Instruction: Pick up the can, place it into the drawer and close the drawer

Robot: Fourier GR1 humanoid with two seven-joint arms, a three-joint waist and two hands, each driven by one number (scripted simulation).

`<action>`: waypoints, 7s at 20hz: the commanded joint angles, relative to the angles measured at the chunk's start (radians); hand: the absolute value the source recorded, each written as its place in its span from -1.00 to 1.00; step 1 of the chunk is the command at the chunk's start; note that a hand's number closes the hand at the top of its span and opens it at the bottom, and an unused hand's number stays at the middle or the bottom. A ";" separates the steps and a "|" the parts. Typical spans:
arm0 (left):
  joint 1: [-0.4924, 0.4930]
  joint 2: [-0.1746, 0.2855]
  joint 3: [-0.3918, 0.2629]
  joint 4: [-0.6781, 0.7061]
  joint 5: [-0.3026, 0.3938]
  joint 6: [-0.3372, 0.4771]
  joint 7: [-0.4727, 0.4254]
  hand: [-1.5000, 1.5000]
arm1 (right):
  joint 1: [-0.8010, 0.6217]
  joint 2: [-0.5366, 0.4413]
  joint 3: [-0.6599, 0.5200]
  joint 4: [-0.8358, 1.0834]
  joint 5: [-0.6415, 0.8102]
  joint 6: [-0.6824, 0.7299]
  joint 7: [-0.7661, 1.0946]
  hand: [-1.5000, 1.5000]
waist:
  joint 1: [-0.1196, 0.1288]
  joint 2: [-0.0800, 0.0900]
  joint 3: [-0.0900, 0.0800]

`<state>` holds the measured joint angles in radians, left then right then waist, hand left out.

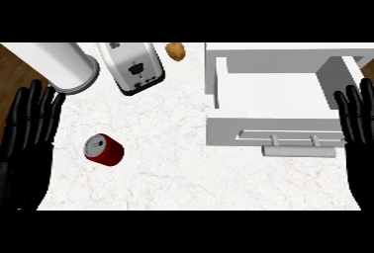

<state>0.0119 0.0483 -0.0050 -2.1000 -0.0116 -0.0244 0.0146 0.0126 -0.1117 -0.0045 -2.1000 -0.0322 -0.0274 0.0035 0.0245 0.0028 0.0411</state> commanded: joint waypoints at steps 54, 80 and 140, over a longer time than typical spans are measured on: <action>0.018 0.167 0.288 0.278 0.531 -0.307 0.406 -1.00 | 0.438 -0.033 -0.553 -0.014 -0.407 0.400 0.052 -1.00 | -0.038 -0.003 -0.041; -0.082 0.164 0.321 0.949 0.180 -0.367 -0.183 -1.00 | 0.403 0.082 -0.637 -0.025 -0.360 0.530 0.060 -1.00 | -0.034 -0.001 -0.042; -0.336 -0.047 0.128 0.832 0.306 0.031 -0.161 1.00 | 0.498 0.111 -0.695 -0.194 -0.519 0.536 0.213 -1.00 | -0.026 -0.009 -0.040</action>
<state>-0.3330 0.0137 0.1719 -1.1149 0.3057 -0.0952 -0.2138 0.4638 -0.0076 -0.7397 -2.2527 -0.5553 0.5353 0.2201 -0.0009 -0.0046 0.0007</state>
